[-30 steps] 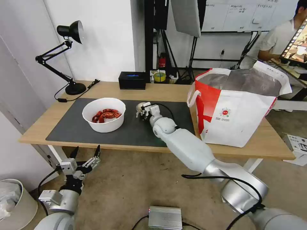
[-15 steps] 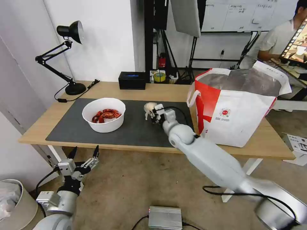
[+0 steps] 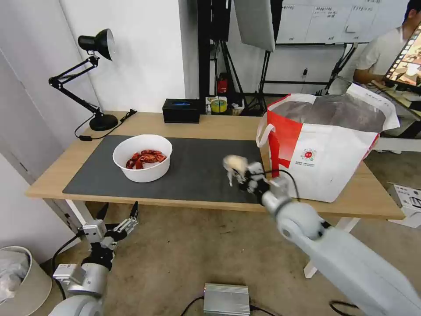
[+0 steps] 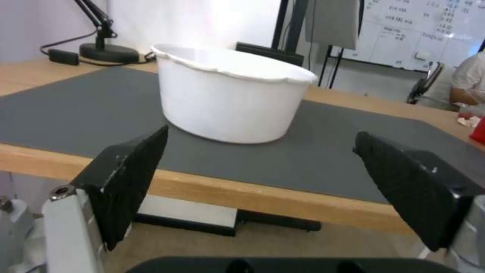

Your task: Pick up the trash from the table and place it into the takeout bag.

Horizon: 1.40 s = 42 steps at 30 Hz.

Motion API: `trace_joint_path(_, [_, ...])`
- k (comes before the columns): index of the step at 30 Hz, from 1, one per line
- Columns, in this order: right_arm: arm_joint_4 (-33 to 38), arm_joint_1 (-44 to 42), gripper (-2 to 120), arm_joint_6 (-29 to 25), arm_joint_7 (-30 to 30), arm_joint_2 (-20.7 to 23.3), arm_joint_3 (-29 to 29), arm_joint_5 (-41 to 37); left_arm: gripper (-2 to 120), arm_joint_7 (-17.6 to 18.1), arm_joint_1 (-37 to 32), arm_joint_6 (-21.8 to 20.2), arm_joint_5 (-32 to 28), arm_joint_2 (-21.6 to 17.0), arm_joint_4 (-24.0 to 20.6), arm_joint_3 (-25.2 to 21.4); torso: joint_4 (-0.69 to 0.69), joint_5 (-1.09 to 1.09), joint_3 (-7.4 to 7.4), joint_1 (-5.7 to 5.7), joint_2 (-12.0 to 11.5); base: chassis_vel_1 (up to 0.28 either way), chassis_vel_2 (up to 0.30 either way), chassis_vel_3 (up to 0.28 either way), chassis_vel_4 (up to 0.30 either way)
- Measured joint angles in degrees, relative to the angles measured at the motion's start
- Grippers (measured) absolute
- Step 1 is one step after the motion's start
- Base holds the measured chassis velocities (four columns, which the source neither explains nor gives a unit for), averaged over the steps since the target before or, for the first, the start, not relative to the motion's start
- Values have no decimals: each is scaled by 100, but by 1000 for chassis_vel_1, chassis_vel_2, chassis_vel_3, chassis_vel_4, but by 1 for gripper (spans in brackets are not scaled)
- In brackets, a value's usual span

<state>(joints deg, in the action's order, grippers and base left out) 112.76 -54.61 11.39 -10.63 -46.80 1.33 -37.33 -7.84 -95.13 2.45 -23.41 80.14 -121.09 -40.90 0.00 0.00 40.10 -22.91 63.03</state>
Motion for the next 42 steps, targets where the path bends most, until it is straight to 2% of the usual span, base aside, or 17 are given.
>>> trace_joint_path(1, [0, 0, 7, 0, 0, 0, 0, 0, 100, 0, 0, 0, 0, 0, 0, 0, 0, 0, 0, 0, 0, 0, 0, 0, 0])
trace_joint_path(4, [357, -900, 7, -391, 104, 33, 582, 427, 100, -1, -9, 1, 29, -1, 6, 55, 0, 0, 0, 0, 0, 0, 0, 0, 0])
trace_joint_path(6, [435, -1133, 7, -486, 144, -1, 704, 580, 100, -3, -9, 1, 32, -10, 7, 62, 0, 1, 0, 0, 0, 0, 0, 0, 0])
trace_joint_path(8, [637, -1709, 7, -693, 198, -173, 1014, 931, 100, -6, -10, 1, 34, -38, 12, 72, -1, 1, 0, 0, 0, 0, 0, 0, 0])
trace_joint_path(15, [969, -2682, 7, -1143, 374, -723, 1679, 1545, 100, -82, -22, 5, 46, -141, 34, 129, 0, 0, 0, 0, 0, 0, 0, 0, 0])
trace_joint_path(26, [1357, -3710, 6, -1637, 788, -1439, 2929, 1767, 100, -127, -32, 9, 64, -199, 25, 170, -1, 0, 0, 0, 0, 0, 0, 0, 0])
trace_joint_path(28, [1539, -3864, 6, -1808, 888, -1634, 3315, 1607, 100, -128, -32, 21, 87, -190, 28, 164, 0, 0, 0, 0, 0, 0, 0, 0, 0])
trace_joint_path(33, [1692, -3796, 6, -1982, 889, -1683, 3670, 995, 100, -139, -36, 74, 168, -168, 64, 176, 0, 0, 1, 0, 0, 0, 0, 0, 0])
trace_joint_path(36, [1751, -3404, 6, -2015, 692, -1497, 4024, 189, 100, -141, -22, 80, 192, -153, 79, 223, 0, 1, 1, 0, 0, 0, 0, 0, 0])
trace_joint_path(42, [1685, -2706, 6, -2005, 234, -984, 4083, -368, 100, -141, 31, 81, 197, -154, 120, 251, 1, 1, 1, 0, -1, 0, 0, 0, 0])
